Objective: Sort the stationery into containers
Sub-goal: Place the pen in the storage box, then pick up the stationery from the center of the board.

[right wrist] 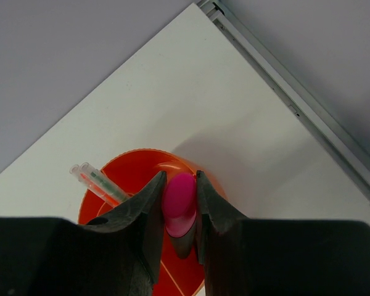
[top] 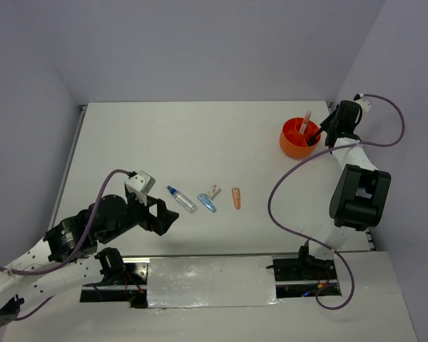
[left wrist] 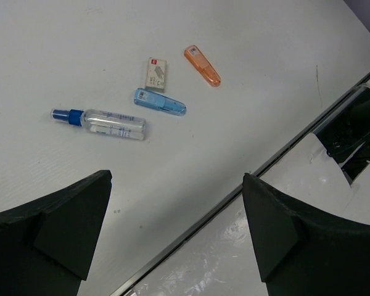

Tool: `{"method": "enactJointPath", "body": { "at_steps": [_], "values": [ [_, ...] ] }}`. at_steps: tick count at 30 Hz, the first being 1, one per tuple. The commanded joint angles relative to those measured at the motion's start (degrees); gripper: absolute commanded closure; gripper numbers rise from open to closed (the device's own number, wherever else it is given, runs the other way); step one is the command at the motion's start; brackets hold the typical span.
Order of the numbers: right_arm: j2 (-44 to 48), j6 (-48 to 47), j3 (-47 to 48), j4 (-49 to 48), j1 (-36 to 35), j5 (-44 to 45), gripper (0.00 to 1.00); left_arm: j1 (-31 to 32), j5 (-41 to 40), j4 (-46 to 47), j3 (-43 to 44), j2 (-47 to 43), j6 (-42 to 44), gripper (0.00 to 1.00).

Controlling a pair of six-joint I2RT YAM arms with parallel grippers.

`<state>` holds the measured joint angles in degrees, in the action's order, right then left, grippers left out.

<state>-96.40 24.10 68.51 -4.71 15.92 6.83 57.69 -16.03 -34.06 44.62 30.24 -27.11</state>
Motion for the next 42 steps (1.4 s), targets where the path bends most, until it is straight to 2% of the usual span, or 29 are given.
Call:
{"method": "enactJointPath", "body": {
  "at_steps": [1, 2, 5, 6, 7, 8, 9, 15, 19, 23, 24, 29, 35, 38, 42],
  "values": [
    [-1.1, -1.8, 2.2, -3.8, 0.1, -1.9, 0.94, 0.3, 1.1, 3.1, 0.0, -0.8, 0.8, 0.01],
    [-1.2, -1.9, 2.2, -4.0, 0.1, -2.9, 0.88, 0.3, 1.1, 3.1, 0.0, -0.8, 0.9, 0.01],
    [-1.2, -1.6, 1.9, -4.2, 0.0, -3.9, 0.58, 0.3, 1.0, 3.1, 0.0, -0.7, 0.8, 0.01],
    [-0.6, -1.4, 1.5, -4.3, 0.0, -4.0, 0.44, 0.3, 0.9, 3.0, 0.1, -0.6, 0.9, 0.01],
    [0.0, -1.3, 0.7, -4.5, -0.1, -4.0, 0.39, 0.3, 0.9, 3.0, 0.0, -0.6, 0.8, 0.01],
    [0.6, -1.2, 0.2, -4.9, -0.2, -3.8, 0.28, 0.3, 0.8, 3.1, 0.1, -0.6, 0.9, 0.01],
    [2.2, -1.0, -0.3, -5.1, -0.3, -2.4, 0.01, 0.3, 0.7, 3.0, 0.1, -0.5, 0.8, 0.01],
    [10.9, 1.9, -4.0, -4.5, -1.4, -2.4, 0.00, 0.3, -2.9, 1.6, 0.4, 0.0, -0.6, 0.01],
    [16.3, 4.7, -3.9, 5.5, -6.2, -0.2, 0.00, 0.3, -11.5, -2.0, 1.4, 1.3, -5.4, 0.01],
    [23.3, 1.7, -7.0, 11.6, -18.7, 5.9, 0.00, 0.3, -20.4, -6.7, 3.2, 5.6, -10.6, 0.01],
    [24.4, 0.8, -9.7, 11.8, -23.4, 5.8, 0.00, 0.3, -23.1, -8.0, 3.8, 6.5, -11.7, 0.01],
    [31.0, 2.8, -19.1, 11.9, -35.2, 3.7, 0.00, 0.2, -27.7, -14.2, 6.4, 12.3, -17.4, 0.01],
    [27.3, 7.6, -23.3, 18.9, -49.6, 11.3, 0.01, 0.1, -28.2, -14.8, 6.9, 12.0, -17.4, 0.01],
    [22.5, 8.2, -22.5, 22.9, -52.7, 11.1, 0.04, 0.1, -26.9, -13.1, 6.0, 10.0, -16.4, 0.01],
    [18.1, 6.8, -23.1, 22.1, -54.7, 6.9, 0.08, 0.1, -25.5, -12.3, 5.4, 9.2, -15.4, 0.01]
  ]
}}
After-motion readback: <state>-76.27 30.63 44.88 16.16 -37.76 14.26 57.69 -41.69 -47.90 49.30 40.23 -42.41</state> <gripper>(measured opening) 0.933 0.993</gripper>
